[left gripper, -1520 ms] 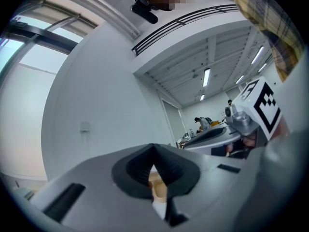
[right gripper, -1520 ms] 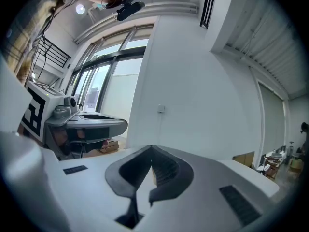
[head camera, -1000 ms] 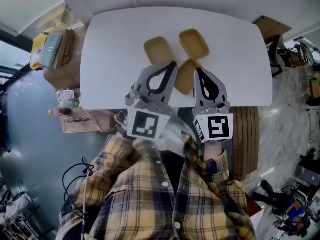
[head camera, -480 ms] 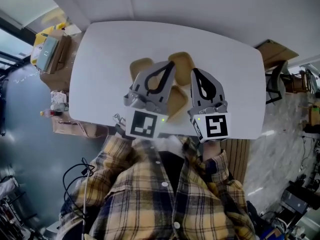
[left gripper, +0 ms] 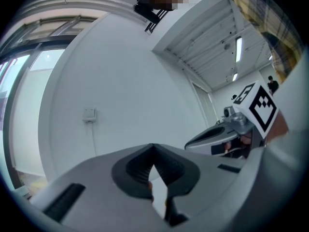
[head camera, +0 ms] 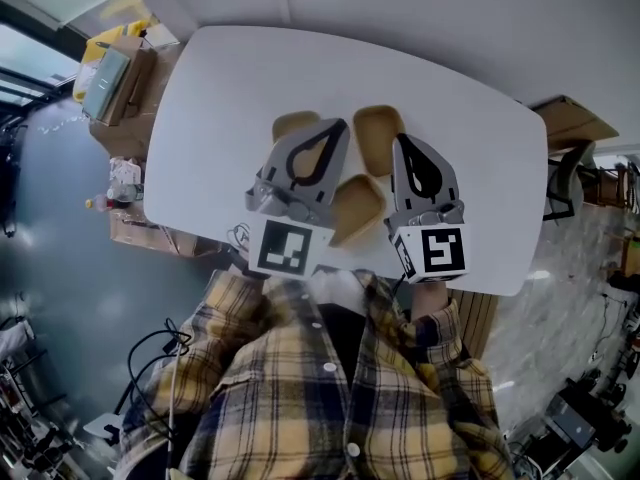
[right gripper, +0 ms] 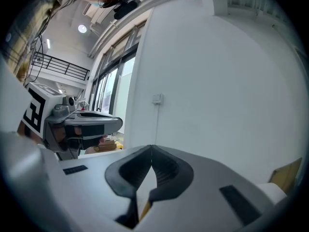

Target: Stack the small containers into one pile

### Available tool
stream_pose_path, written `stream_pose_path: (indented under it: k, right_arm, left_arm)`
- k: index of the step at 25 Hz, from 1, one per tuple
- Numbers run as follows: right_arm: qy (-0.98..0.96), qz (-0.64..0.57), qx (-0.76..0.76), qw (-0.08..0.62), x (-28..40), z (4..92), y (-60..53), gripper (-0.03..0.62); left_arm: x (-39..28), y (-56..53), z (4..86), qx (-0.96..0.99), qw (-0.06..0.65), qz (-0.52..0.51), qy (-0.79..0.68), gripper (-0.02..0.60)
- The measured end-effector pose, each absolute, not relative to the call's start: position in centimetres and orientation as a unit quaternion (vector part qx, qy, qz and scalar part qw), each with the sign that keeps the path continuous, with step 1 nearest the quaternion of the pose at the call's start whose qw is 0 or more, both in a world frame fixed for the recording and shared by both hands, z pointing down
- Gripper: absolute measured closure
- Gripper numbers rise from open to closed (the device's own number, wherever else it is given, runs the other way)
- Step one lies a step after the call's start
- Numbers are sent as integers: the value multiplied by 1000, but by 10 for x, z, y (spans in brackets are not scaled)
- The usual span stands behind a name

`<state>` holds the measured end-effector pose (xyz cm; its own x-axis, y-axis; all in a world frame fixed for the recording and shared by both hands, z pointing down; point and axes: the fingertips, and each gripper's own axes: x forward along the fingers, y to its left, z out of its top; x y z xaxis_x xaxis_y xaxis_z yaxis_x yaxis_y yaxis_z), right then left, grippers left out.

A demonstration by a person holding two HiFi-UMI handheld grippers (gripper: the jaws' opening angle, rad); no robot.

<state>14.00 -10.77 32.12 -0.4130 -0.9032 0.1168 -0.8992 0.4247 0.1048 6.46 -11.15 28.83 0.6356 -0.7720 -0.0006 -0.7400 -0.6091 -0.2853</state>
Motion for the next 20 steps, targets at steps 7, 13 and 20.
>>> stream_pose_path:
  k: [7, 13, 20]
  right_arm:
    - [-835, -3, 542, 92, 131, 330, -116, 579]
    - [-829, 3, 551, 100, 131, 335, -126, 579]
    - [-831, 6, 547, 106, 130, 341, -128, 579]
  left_arm:
    - [46, -136, 299, -897, 110, -64, 424, 565]
    - [47, -144, 313, -905, 97, -77, 407, 565]
    - [47, -149, 326, -903, 83, -90, 411, 564]
